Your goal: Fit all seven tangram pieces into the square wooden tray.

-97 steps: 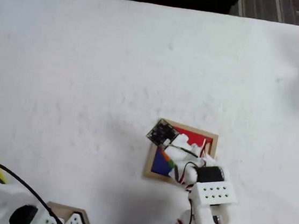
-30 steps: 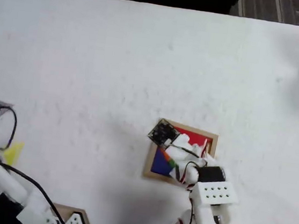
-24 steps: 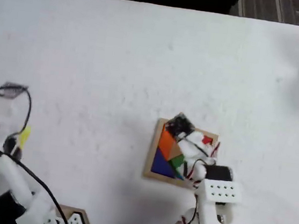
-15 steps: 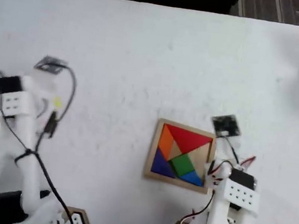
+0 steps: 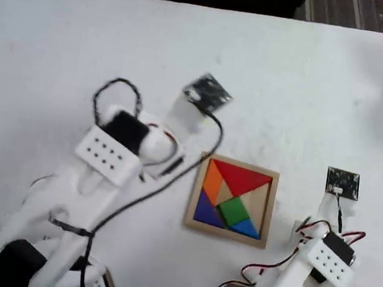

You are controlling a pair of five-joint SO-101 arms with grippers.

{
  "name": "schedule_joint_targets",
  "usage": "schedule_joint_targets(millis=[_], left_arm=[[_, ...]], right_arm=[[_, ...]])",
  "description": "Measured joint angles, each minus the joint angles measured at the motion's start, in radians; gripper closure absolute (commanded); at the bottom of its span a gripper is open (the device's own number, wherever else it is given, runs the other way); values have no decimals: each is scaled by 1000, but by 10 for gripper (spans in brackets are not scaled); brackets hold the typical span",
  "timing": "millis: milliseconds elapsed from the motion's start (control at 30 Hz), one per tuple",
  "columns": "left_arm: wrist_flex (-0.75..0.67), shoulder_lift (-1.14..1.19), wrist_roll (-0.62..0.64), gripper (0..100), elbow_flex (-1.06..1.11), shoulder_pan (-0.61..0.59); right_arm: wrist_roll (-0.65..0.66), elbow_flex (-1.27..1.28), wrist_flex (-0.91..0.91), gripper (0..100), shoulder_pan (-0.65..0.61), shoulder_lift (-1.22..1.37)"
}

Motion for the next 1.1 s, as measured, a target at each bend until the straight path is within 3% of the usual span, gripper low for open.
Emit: schedule_joint_targets(millis=[167, 300, 567, 700, 867, 1100], left_arm=[[-146, 100, 121, 977, 0, 115], [-262, 299, 149, 977, -46, 184], [-279, 603, 155, 974, -252, 285], [-281, 680, 166, 878, -302, 344], [-281, 767, 284, 703, -338, 338], [-273, 775, 334, 679, -339, 296]], right_arm=[[0, 0, 0, 951, 0, 0], [0, 0, 0, 951, 0, 0], [0, 0, 0, 951, 0, 0], [0, 0, 0, 950, 0, 0], [0, 0, 0, 950, 0, 0], [0, 0, 0, 950, 0, 0]])
